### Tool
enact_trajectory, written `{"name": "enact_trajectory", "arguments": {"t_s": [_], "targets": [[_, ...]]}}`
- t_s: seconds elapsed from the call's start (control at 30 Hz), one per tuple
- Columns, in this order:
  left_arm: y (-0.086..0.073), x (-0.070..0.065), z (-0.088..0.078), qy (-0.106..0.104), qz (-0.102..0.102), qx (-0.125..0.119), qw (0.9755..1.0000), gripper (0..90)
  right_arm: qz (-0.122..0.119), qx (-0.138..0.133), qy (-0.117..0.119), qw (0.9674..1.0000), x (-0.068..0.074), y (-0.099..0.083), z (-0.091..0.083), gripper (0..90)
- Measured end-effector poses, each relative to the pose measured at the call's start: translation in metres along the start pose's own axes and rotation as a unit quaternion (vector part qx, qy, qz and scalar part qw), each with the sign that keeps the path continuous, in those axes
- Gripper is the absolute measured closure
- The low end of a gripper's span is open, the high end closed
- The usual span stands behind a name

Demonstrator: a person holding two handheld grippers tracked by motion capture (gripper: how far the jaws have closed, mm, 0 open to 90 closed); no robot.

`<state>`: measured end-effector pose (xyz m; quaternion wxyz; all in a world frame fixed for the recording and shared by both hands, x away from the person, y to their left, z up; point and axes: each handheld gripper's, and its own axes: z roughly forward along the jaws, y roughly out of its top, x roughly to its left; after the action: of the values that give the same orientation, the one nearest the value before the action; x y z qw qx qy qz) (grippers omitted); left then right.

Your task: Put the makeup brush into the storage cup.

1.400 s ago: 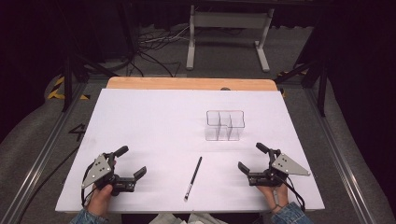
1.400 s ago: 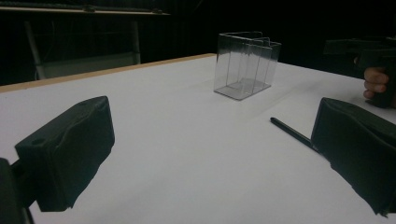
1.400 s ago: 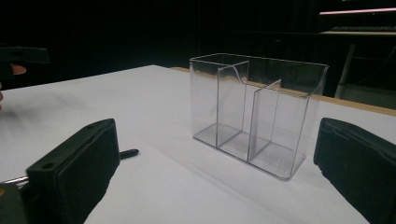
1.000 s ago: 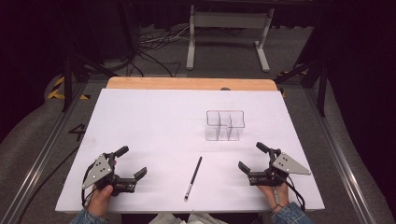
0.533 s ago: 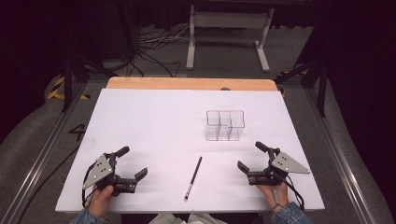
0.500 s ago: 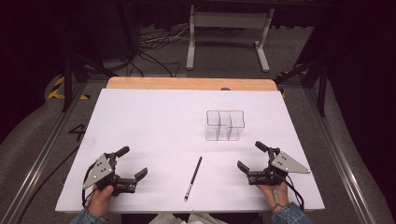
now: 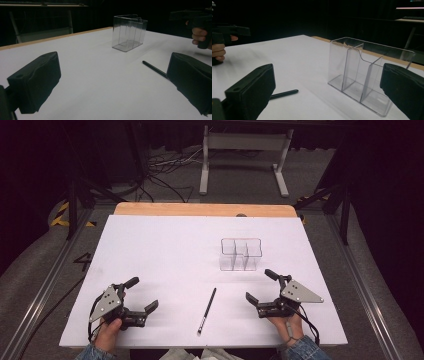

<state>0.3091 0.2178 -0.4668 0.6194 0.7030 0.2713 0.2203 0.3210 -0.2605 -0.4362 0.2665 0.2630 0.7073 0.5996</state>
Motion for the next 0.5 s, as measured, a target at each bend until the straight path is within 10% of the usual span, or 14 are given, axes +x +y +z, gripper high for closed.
{"name": "enact_trajectory", "arguments": {"t_s": [0.5], "targets": [[0.000, 0.000, 0.000, -0.001, -0.001, -0.002, 1.0000, 0.0, -0.015, -0.006, 0.034, 0.9993, 0.021, 0.013, 0.030, 0.4]]}}
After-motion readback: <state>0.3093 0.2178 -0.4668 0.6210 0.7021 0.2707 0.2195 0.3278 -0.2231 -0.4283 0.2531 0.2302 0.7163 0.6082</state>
